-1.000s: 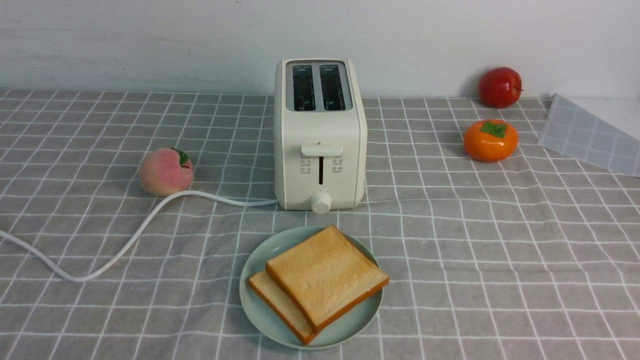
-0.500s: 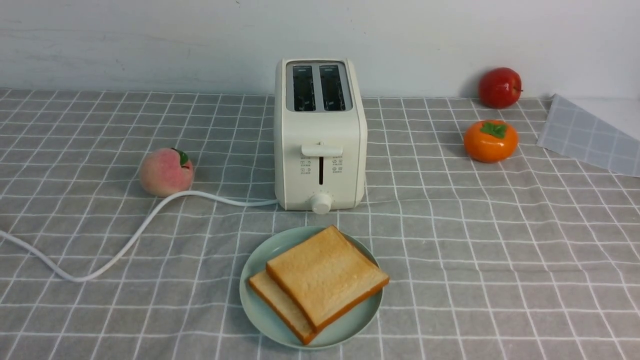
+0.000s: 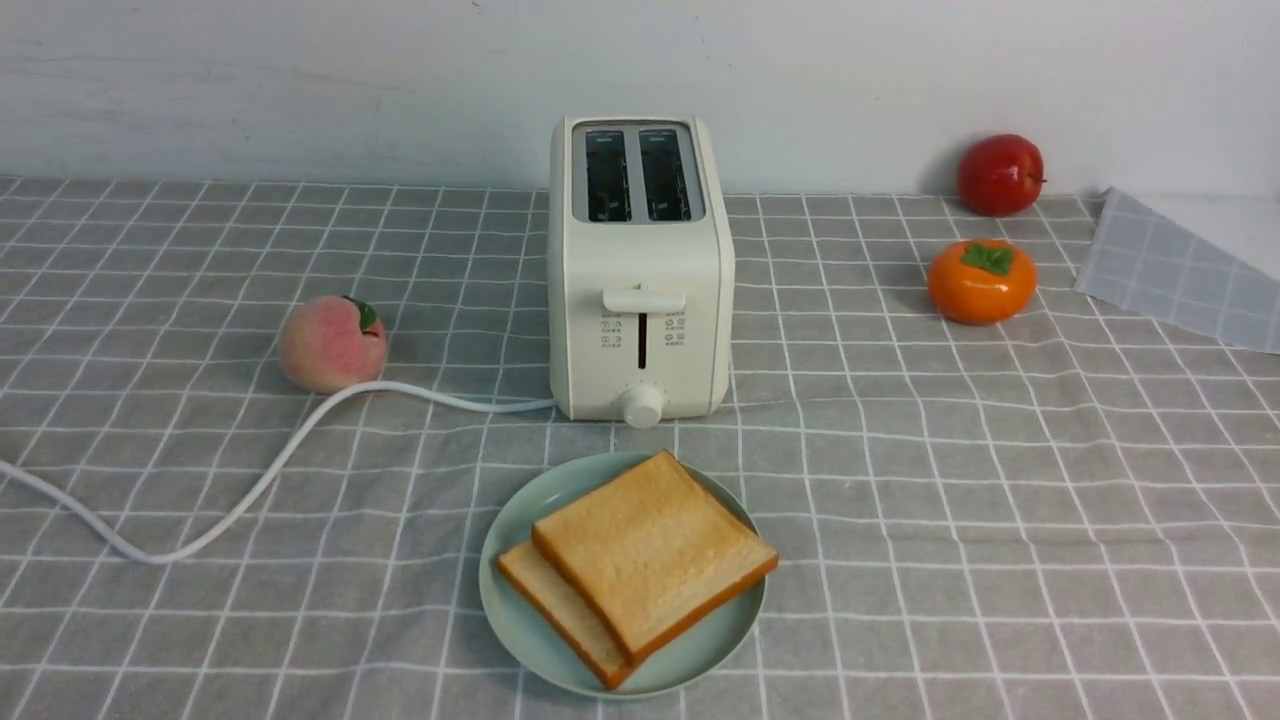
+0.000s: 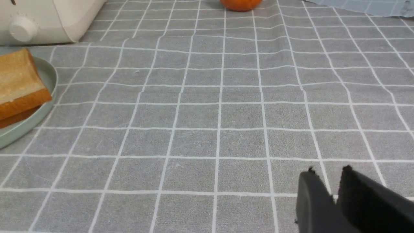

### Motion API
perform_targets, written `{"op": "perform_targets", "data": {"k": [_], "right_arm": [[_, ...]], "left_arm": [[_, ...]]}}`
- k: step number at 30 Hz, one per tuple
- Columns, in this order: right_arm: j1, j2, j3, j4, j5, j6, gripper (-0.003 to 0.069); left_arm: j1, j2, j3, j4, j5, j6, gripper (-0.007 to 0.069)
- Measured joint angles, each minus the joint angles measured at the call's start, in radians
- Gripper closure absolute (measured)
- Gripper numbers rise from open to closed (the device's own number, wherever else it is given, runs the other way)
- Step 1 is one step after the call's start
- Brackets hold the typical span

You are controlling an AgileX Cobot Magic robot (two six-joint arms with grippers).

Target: Take toasted bread from bread machine on grey coffee table place on plate.

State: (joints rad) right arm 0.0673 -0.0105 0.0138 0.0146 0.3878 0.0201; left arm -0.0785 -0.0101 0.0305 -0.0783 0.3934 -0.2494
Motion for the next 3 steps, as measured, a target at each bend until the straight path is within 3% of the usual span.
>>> {"op": "perform_targets", "data": {"k": [3], "right_arm": [[0.0, 0.0, 0.0, 0.001, 0.0, -0.001, 0.0523]], "left_arm": [[0.0, 0.0, 0.0, 0.0, 0.0, 0.0, 0.0584]]}}
